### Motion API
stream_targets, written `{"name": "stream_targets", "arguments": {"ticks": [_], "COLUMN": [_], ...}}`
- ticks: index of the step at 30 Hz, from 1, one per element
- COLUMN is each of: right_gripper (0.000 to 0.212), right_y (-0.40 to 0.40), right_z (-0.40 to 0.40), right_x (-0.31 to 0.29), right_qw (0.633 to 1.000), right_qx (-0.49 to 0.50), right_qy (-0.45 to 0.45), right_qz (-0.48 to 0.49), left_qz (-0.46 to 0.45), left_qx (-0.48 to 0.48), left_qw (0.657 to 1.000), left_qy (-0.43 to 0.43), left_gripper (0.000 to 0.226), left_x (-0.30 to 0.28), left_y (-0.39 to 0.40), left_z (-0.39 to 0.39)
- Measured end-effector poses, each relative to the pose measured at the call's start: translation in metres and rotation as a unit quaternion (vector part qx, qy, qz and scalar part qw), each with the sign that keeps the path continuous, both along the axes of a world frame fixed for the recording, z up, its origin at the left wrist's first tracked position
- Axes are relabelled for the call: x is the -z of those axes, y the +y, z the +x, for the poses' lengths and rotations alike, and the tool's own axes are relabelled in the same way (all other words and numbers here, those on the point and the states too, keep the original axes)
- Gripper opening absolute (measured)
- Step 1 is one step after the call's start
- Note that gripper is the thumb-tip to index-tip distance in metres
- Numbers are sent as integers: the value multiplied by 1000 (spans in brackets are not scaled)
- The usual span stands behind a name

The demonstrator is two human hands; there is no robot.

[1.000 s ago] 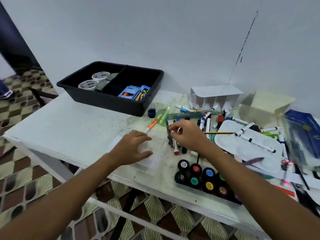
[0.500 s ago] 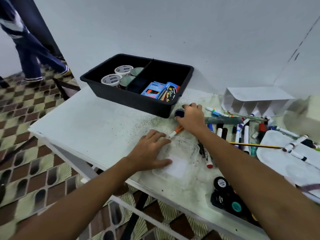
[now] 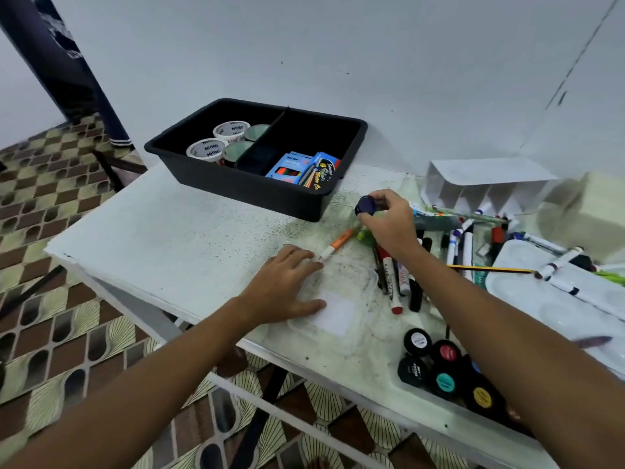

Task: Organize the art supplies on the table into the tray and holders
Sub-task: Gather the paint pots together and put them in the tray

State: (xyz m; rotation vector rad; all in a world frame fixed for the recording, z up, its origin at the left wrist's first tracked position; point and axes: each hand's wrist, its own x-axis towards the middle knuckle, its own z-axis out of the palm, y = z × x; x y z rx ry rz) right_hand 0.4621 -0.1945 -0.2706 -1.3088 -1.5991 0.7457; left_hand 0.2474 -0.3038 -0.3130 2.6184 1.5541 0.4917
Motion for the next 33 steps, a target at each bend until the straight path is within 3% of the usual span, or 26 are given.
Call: {"name": "stream_targets", "arguments": {"ticks": [10, 17, 23, 28, 33], "right_gripper": [35, 44, 42, 42, 48], "right_y": [-95, -163, -217, -248, -260], "right_z": [113, 192, 247, 275, 277], "right_x": [-13, -18, -21, -14, -6], "right_qw": [990, 983, 982, 985, 973], "right_qx": [-62, -63, -48, -41, -73], "right_qy": [-124, -170, -183, -164, -216], "right_qz": [-1, -17, -26, -37, -25], "left_qz": [15, -9, -14, 4, 15], "left_qx": [-14, 115, 222, 261, 249], "left_qw": [997, 993, 975, 965, 968], "left_qy": [79, -11, -15, 10, 24], "left_gripper": [72, 66, 68, 71, 72], "left_x": [-25, -42, -43, -34, -27], "left_y": [-3, -30, -58, -77, -87], "left_z": [24, 130, 207, 239, 250]}}
